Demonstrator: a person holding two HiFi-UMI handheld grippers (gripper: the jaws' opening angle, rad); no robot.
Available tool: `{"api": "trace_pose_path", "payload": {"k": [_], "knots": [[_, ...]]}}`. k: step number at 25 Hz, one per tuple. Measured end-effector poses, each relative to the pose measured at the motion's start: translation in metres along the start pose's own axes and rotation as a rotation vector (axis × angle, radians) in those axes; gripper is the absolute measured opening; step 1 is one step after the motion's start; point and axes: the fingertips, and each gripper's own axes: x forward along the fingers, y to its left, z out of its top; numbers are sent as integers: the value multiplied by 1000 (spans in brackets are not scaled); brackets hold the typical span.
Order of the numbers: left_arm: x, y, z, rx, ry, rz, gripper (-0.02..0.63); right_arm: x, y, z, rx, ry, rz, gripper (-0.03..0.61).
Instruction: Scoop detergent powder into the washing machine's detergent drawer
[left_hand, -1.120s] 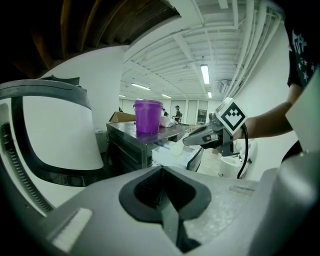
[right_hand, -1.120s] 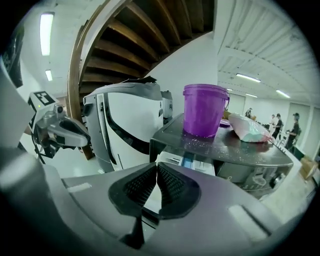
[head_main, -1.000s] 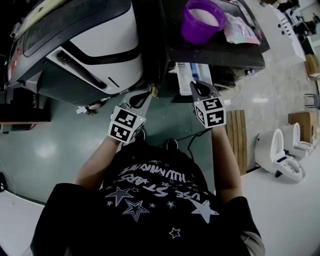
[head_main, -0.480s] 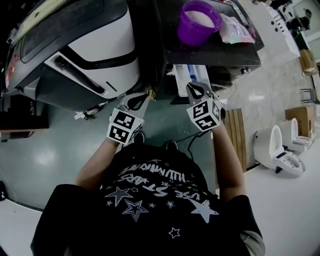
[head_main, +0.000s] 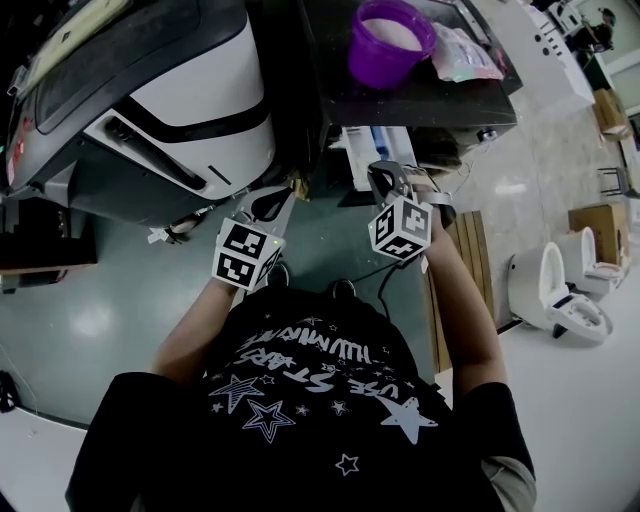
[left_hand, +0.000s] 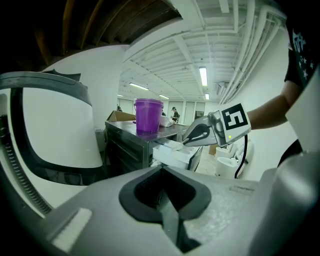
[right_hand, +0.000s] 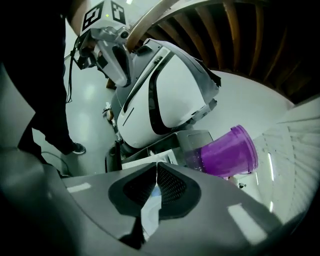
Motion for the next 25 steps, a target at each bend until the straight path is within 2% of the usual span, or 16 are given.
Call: {"api": "trace_pose_path", "payload": {"k": [6,10,15,25], "knots": [[-2,0,-2,-6,6,8,2,1,0,-3,-187,14,-14,34],[-1,-1,-4,-13,9,7,2,2,4,-5,-237,12,-12,34],[-1,0,-7,-15,11,-6,2,1,4,-3,-201,12,-16,34],[-5,14,-14,12,19,-91,2,-4,-3,7,0,50,-61,34]]}}
